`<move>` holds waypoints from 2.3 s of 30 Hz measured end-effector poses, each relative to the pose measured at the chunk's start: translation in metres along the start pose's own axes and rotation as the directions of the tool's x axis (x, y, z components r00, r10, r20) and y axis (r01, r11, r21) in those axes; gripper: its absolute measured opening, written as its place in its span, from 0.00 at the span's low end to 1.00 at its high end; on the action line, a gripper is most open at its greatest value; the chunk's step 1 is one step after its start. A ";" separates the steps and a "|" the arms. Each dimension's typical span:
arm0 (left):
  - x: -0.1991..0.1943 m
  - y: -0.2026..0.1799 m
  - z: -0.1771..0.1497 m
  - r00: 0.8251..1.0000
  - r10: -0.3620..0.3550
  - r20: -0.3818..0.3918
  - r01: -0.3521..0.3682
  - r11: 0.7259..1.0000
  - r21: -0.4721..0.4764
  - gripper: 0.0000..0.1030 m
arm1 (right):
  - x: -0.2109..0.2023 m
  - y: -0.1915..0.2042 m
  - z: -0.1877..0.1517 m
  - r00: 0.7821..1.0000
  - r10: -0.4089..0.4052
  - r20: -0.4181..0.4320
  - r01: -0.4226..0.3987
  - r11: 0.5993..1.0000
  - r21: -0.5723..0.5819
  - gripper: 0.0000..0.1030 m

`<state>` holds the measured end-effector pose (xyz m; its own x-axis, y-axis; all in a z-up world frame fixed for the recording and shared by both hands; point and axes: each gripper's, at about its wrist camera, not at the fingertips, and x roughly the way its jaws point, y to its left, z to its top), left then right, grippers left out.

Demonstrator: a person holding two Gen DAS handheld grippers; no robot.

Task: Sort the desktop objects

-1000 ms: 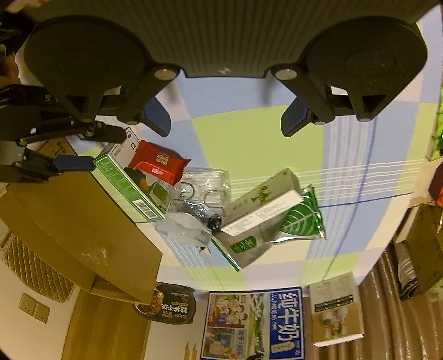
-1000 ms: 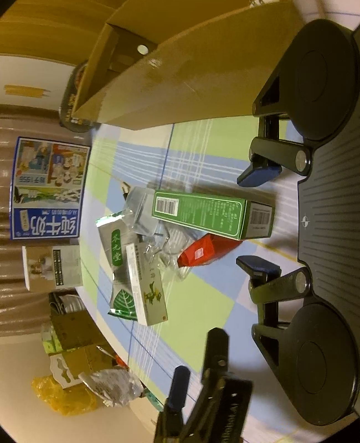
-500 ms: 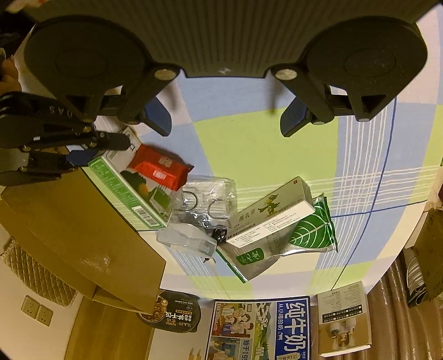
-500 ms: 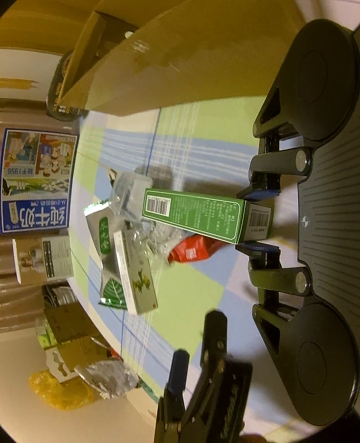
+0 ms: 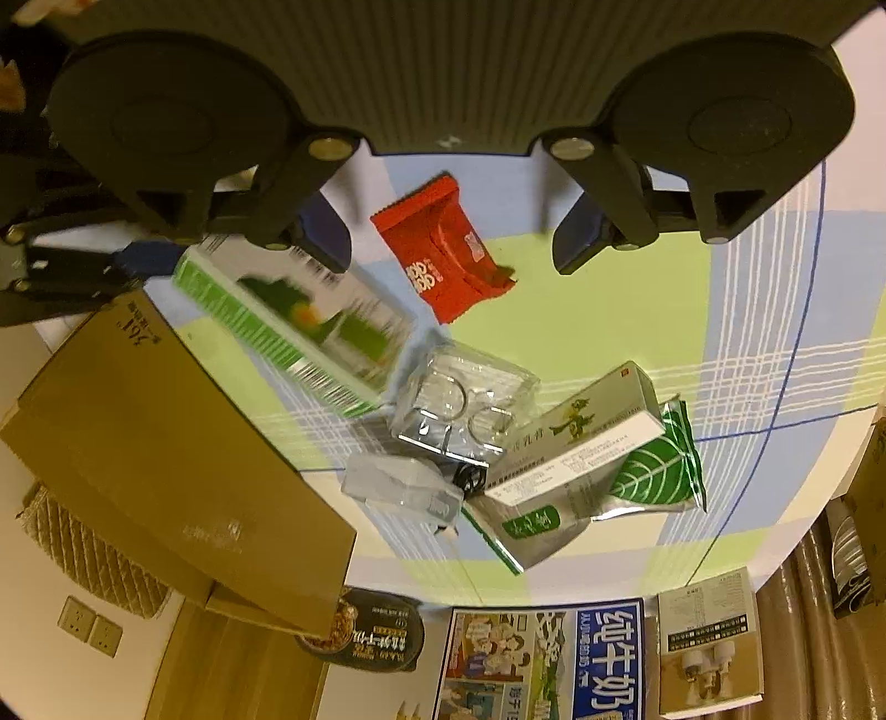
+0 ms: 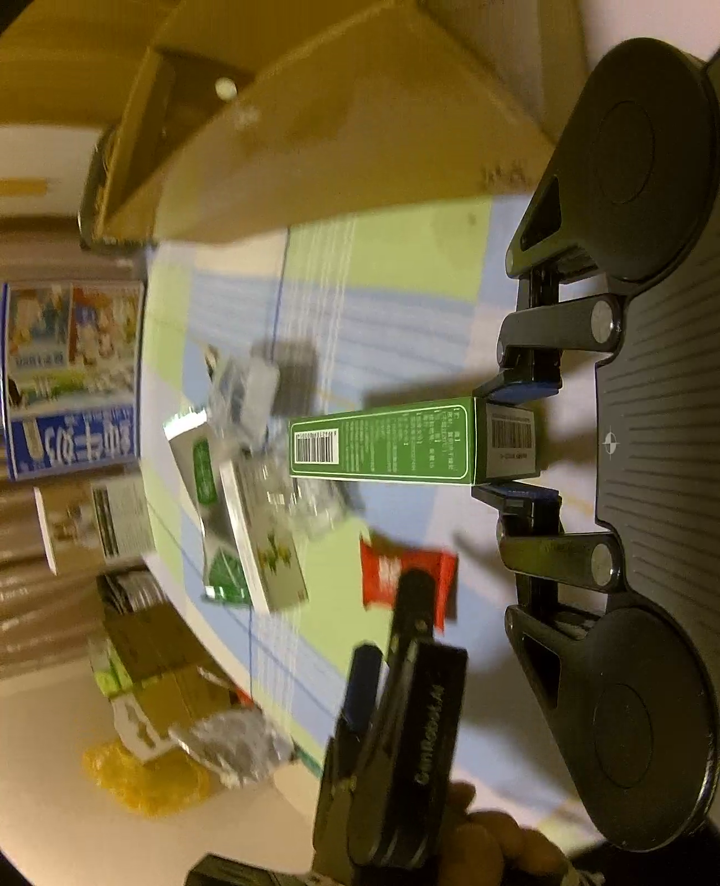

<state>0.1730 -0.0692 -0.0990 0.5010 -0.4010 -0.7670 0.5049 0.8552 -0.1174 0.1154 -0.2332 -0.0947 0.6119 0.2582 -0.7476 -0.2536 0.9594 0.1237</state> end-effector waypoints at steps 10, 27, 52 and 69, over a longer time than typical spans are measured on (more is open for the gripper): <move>0.025 -0.010 0.001 1.000 0.009 -0.007 -0.009 1.000 -0.003 0.59 | 0.004 -0.007 -0.007 1.000 -0.017 0.026 0.017 1.000 0.007 0.26; 0.012 -0.007 -0.010 0.996 0.086 -0.024 -0.085 0.995 0.048 0.23 | 0.000 -0.012 -0.003 0.998 0.069 0.004 -0.069 0.988 0.138 0.26; 0.017 -0.006 -0.011 0.994 0.103 -0.017 -0.103 0.994 0.041 0.25 | 0.037 0.016 0.017 0.998 -0.067 -0.006 0.065 0.985 -0.162 0.49; 0.014 -0.006 -0.011 0.994 0.110 -0.017 -0.110 0.993 0.033 0.21 | 0.046 0.021 0.021 0.994 -0.099 -0.052 0.089 0.981 -0.170 0.27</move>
<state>0.1691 -0.0768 -0.1163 0.5416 -0.2986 -0.7858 0.4697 0.8828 -0.0117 0.1542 -0.1992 -0.1123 0.5943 0.1556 -0.7891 -0.3215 0.9453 -0.0558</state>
